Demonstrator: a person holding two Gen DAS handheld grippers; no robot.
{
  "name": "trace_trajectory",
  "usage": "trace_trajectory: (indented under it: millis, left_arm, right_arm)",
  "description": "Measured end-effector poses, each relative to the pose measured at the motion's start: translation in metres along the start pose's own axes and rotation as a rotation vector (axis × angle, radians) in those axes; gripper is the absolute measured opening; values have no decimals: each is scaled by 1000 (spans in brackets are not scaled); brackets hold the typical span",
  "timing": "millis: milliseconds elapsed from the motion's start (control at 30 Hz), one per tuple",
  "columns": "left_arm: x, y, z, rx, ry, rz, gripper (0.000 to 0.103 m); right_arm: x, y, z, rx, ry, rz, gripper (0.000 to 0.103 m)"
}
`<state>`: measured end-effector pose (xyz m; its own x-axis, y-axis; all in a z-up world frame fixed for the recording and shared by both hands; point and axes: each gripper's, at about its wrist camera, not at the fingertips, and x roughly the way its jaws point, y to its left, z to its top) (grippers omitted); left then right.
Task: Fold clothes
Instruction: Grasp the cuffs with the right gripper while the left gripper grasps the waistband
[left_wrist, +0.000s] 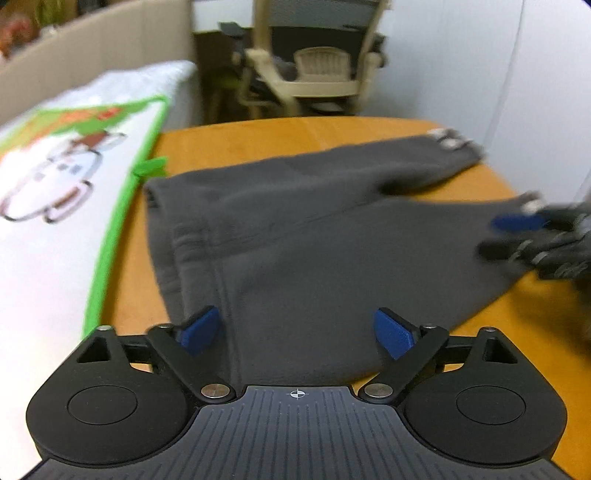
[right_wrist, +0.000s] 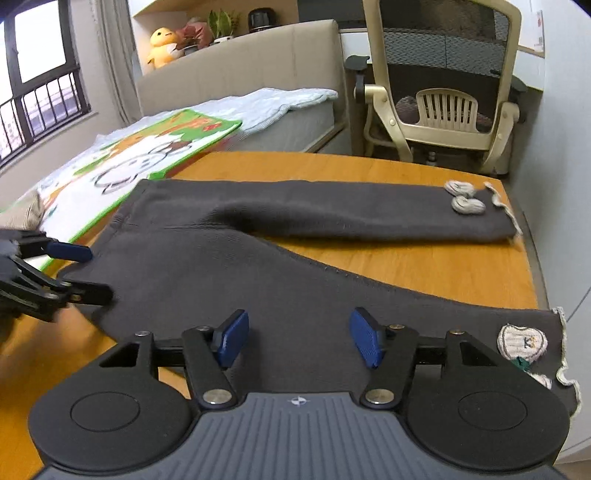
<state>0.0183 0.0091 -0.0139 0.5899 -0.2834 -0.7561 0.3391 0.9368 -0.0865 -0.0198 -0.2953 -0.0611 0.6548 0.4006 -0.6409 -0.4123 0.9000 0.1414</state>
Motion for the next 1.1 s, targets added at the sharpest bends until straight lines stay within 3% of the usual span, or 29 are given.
trace_trajectory:
  millis: [33,133,167,200,267,367,467,533,600,667,867,1100]
  left_arm:
    - [-8,10,9,-45,-38,-13,83]
    - [-12,42,38,-118,-180,135,94]
    - [-9,55,48,-143,-219,194,94]
    - [1,66,55,-184,-207,204,93]
    - [22,89,67,-268,-179,220,92]
    - [51,97,74,-280,-123,211,90]
    - [66,93,74,-263,-101,202,89]
    - [69,88,71,-245,-101,203,81]
    - [73,82,69,-227,-101,203,79]
    - [77,77,66,-209,-101,204,78]
    - [69,75,62,-201,-97,220,55]
    - [63,83,58,-201,-104,202,44]
  right_arm:
    - [-4,-1,-3,2,-1,1,63]
    - [-8,-1,-7,9,-12,13,70]
    - [-7,1,-6,2,-14,17,77]
    - [-4,4,-7,-6,-15,21,84]
    - [-1,12,-7,-36,-11,8,89]
    - [1,17,-6,-64,0,-6,88]
    - [-8,0,11,-3,-6,27,69]
    - [-18,-15,31,-3,-49,-24,60]
    - [-23,-34,57,-13,-80,-105,35]
    - [-14,-60,79,23,-90,-159,34]
    - [43,-127,115,156,-93,-289,34]
    - [90,-146,113,221,-9,-290,32]
